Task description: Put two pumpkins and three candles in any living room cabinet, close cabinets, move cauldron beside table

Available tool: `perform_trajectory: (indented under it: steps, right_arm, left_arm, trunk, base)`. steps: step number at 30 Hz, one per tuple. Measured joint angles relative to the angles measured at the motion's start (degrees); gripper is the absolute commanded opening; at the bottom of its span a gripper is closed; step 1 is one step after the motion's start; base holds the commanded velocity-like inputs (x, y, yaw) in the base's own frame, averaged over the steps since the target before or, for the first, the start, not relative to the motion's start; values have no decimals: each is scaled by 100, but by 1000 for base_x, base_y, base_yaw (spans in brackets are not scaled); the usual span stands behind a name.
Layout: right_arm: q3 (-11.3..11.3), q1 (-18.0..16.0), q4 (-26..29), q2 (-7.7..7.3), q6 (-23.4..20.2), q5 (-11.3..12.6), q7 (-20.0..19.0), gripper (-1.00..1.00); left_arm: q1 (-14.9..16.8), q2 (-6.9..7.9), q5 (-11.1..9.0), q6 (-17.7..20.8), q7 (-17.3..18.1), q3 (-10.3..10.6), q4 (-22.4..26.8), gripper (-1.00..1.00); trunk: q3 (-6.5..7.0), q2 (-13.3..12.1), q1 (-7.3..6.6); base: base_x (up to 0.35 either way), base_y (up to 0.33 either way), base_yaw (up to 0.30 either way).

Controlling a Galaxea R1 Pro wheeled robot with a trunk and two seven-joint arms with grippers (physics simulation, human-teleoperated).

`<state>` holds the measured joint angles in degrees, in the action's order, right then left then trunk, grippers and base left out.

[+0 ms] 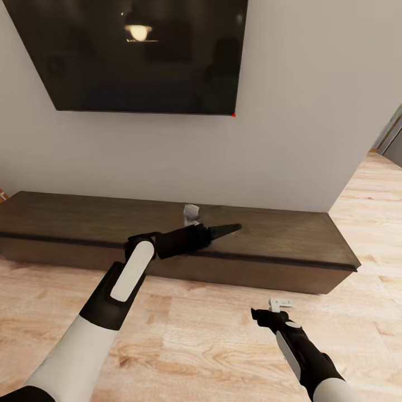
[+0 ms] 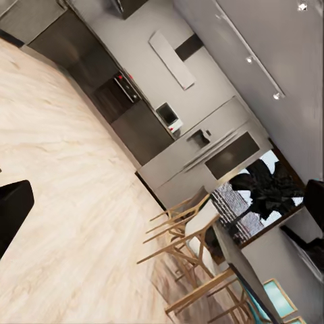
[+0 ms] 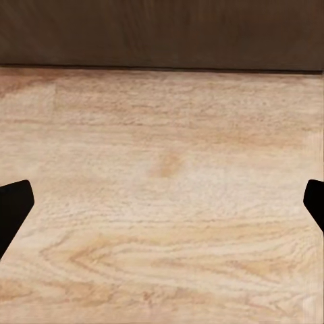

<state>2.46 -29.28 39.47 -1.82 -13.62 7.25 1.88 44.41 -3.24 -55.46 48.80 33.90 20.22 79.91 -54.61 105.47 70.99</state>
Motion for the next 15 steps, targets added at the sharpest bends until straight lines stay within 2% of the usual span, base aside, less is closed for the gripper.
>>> perform_trajectory:
  steps: [8,12,15]
  right_arm:
    - [-13,1,-16,2,16,2,11,100]
    - [-27,12,-31,-7,55,16,-37,100]
    - [-42,37,-247,-10,454,30,-70,100]
  left_arm:
    - [-11,36,1,-18,37,-127,7,100]
    - [-11,32,0,-19,37,-132,7,100]
    - [-11,23,0,-19,37,-125,7,100]
  trunk:
    - [0,0,0]
    - [0,0,0]
    - [0,0,0]
  base:
    - [45,0,0]
    - [226,0,0]
    - [79,0,0]
